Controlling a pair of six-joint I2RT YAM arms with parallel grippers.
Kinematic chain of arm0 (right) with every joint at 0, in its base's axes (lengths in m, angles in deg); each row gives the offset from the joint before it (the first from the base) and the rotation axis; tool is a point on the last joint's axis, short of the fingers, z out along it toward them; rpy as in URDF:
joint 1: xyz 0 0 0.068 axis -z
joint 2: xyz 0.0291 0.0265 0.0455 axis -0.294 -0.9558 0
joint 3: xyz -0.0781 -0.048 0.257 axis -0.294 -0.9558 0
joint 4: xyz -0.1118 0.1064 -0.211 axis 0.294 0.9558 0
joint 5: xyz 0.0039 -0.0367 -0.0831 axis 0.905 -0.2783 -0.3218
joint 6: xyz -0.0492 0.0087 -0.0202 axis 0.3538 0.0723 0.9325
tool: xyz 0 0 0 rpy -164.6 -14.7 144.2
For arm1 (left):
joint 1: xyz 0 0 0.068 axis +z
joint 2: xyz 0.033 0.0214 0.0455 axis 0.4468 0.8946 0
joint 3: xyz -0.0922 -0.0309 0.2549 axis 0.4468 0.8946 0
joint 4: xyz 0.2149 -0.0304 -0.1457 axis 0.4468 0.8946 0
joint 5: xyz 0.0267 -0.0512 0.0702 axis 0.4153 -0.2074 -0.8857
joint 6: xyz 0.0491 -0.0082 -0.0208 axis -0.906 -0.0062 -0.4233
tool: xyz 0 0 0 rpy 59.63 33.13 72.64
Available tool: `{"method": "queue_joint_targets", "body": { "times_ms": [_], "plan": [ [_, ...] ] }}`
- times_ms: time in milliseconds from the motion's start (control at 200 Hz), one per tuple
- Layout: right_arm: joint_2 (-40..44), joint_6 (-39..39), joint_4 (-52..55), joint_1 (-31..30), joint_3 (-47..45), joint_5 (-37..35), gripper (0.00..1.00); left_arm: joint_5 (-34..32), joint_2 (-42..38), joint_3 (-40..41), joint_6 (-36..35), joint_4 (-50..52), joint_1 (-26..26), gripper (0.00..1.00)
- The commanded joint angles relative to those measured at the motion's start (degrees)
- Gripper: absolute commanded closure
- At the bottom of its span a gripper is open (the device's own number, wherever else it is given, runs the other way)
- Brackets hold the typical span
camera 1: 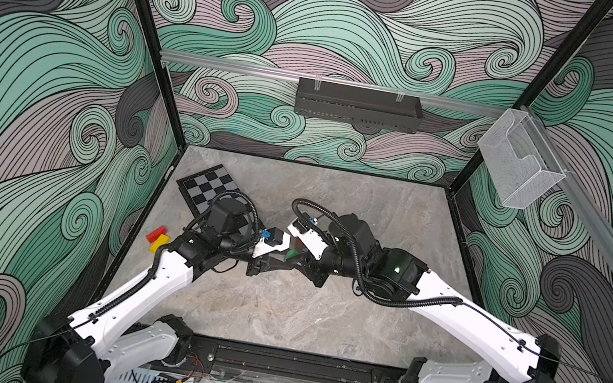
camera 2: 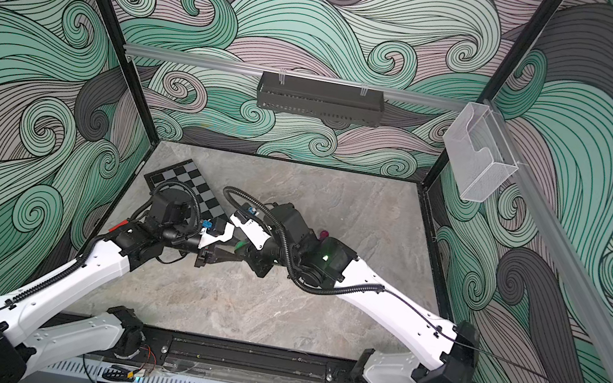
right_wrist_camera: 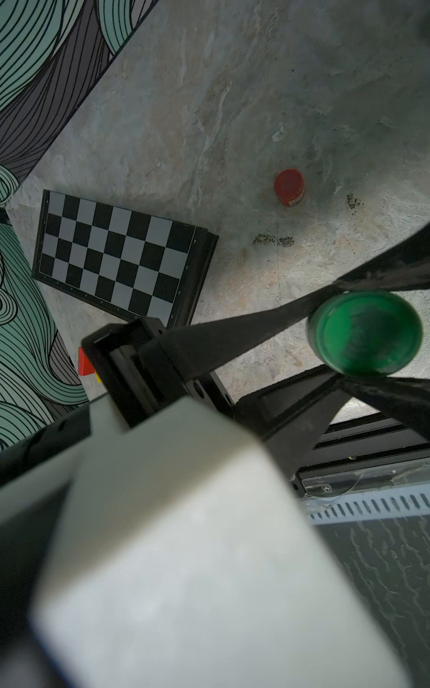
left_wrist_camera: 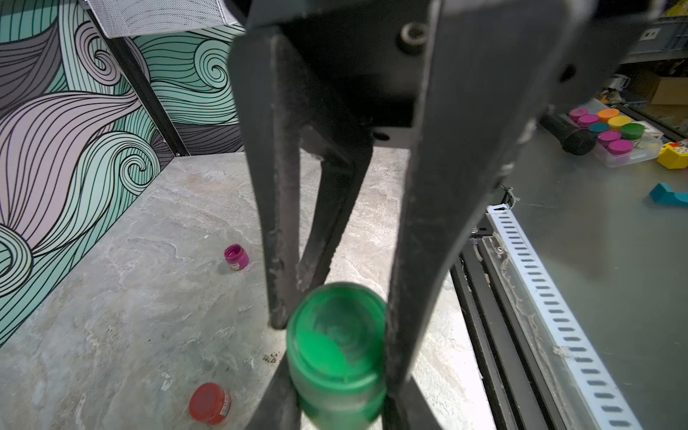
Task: Close the paint jar lid
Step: Screw the lid onto the paint jar, then place the paint jar at the center of the board.
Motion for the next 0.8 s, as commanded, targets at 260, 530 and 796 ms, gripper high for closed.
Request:
{"method": "queue_joint_targets", "body": {
  "times_ms": [260,530,796],
  "plan": [
    [-0.2,-10.1,-5.4,-1.2,-1.0,-7.9,1.00,1.1,-1.8,-0.6,0.1,-3.4,-0.3,0.96],
    [2.1,-8.3,-5.4,3.7,-1.9,-9.8,1.00,-3.6,-4.0,0.6,2.4,-6.4,-0.3,0.53],
    [-1.2,-8.2,-8.8,12.1,-5.0,-10.5,1.00,-10.5,-7.0,2.4,5.4,-10.0,-0.3,0.18]
  ]
}}
